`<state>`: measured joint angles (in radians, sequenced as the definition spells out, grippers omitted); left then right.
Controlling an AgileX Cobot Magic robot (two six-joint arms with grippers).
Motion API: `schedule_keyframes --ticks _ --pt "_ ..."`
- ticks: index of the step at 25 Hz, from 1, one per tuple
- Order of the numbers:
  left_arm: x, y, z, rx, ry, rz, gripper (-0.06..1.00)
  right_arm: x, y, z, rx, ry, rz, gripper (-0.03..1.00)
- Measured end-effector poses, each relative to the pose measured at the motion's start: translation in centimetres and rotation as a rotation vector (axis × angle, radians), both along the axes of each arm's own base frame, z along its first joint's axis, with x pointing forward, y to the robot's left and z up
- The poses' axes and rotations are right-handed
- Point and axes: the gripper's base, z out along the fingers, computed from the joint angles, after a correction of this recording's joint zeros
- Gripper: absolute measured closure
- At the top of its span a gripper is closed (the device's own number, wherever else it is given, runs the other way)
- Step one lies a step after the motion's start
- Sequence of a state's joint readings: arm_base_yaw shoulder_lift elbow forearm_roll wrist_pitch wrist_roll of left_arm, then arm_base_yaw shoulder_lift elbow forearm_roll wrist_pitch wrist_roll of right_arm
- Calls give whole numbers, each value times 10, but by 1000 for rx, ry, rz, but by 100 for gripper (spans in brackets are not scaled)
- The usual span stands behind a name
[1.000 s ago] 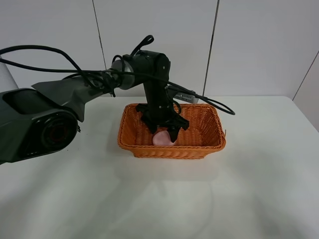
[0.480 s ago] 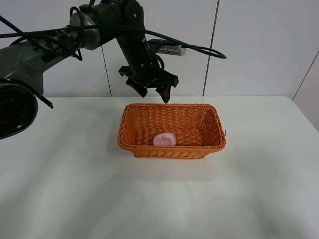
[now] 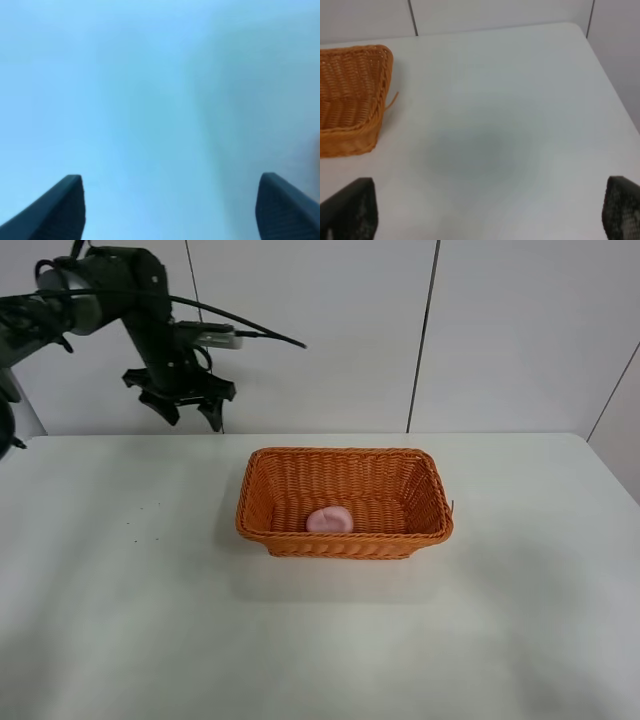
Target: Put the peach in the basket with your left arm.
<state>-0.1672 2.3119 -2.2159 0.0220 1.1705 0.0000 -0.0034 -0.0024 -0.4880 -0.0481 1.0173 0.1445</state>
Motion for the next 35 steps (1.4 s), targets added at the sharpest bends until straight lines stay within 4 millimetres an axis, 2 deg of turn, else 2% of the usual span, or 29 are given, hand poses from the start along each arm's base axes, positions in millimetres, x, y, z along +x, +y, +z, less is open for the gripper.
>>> schedule_keyframes --ticks 3,5,7,13,17,18,22,29,33,35 --pt "6 48 -1 -5 3 99 14 0 0 0 0 0 0 27" --pt "7 68 -1 -22 4 143 14 0 0 0 0 0 0 27" --pt "7 79 0 -40 5 169 14 0 0 0 0 0 0 27" --pt "0 78 -1 -66 31 167 15 0 0 0 0 0 0 27" --pt "-21 74 12 -87 59 156 16 0 0 0 0 0 0 27" --pt "-28 73 20 -90 54 155 16 0 0 0 0 0 0 27" --pt "-68 73 48 -93 56 154 16 0 0 0 0 0 0 27" --pt "-171 74 85 -86 59 154 16 0 0 0 0 0 0 27" --pt "-239 74 90 -82 51 153 16 0 0 0 0 0 0 27" --pt "-272 75 82 -69 60 153 16 0 0 0 0 0 0 27"
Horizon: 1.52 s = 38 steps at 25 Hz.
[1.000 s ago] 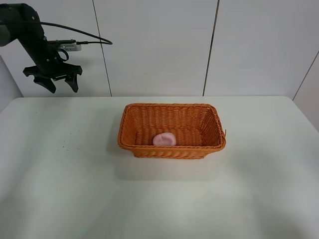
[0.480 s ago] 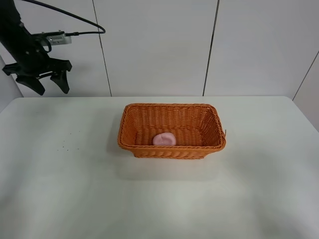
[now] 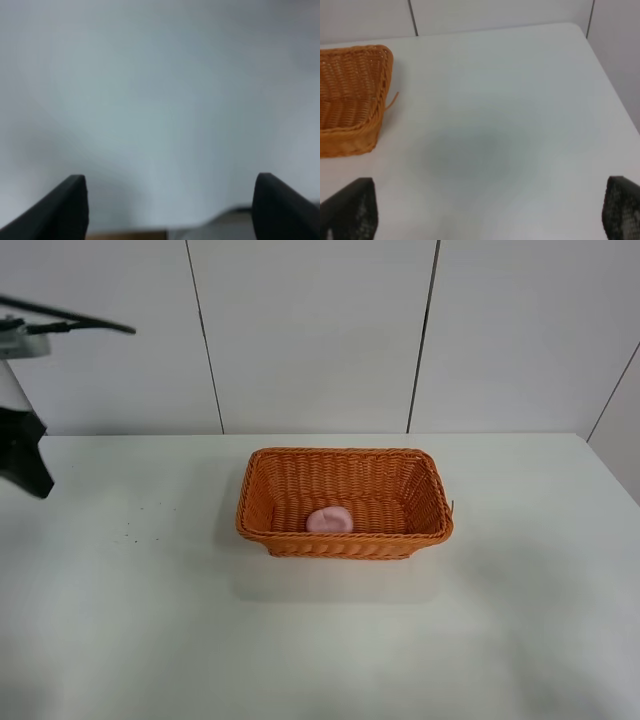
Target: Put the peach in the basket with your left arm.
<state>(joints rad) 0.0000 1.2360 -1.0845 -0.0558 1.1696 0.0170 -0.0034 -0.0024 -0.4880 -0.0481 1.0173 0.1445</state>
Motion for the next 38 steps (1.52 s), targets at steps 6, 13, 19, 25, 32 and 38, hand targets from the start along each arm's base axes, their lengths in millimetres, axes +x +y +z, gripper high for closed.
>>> schedule_keyframes --ticks 6,13,19,25,32,38 --pt "-90 1 -34 13 -41 2 16 0 0 0 0 0 0 27" --pt "-147 1 -65 17 -214 -2 16 0 0 0 0 0 0 27" --pt "-187 1 -55 30 -503 -27 16 0 0 0 0 0 0 27" --pt "-209 1 -54 32 -657 -24 16 0 0 0 0 0 0 27" --pt "-224 1 -54 34 -765 -23 16 0 0 0 0 0 0 27" --pt "-225 1 -54 34 -769 -23 16 0 0 0 0 0 0 27"
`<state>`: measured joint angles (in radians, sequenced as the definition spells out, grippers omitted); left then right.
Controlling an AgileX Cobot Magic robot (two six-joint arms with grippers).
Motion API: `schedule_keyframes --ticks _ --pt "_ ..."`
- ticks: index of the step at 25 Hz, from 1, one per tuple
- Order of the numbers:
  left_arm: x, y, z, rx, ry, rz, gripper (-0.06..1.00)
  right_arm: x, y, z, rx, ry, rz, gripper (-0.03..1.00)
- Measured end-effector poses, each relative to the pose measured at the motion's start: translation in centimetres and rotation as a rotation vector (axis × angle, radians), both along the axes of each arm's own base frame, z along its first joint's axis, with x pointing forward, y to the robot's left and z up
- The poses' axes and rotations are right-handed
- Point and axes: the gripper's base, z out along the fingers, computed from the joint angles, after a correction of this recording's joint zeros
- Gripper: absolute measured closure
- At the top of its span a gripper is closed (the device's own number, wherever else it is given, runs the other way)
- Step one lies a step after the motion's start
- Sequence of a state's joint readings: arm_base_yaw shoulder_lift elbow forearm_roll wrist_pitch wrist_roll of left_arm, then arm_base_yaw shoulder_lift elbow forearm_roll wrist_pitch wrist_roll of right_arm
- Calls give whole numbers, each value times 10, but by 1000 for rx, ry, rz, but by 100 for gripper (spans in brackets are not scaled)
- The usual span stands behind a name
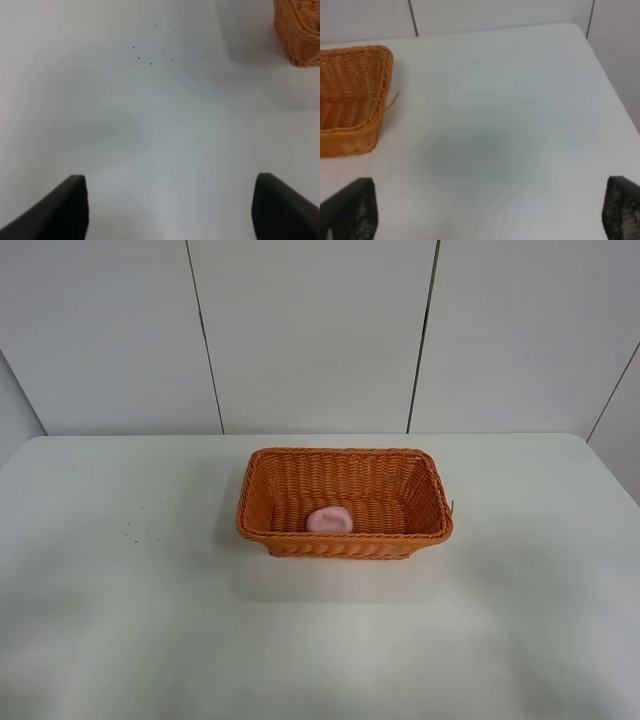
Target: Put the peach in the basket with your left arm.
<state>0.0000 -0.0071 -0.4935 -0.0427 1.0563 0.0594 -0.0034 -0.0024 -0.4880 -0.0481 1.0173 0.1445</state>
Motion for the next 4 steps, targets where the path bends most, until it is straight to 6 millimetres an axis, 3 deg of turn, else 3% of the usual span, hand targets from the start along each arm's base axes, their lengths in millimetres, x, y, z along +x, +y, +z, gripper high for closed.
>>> schedule_keyframes --ticks 4 --pt "0 0 0 0 0 0 16 0 0 0 0 0 0 27"
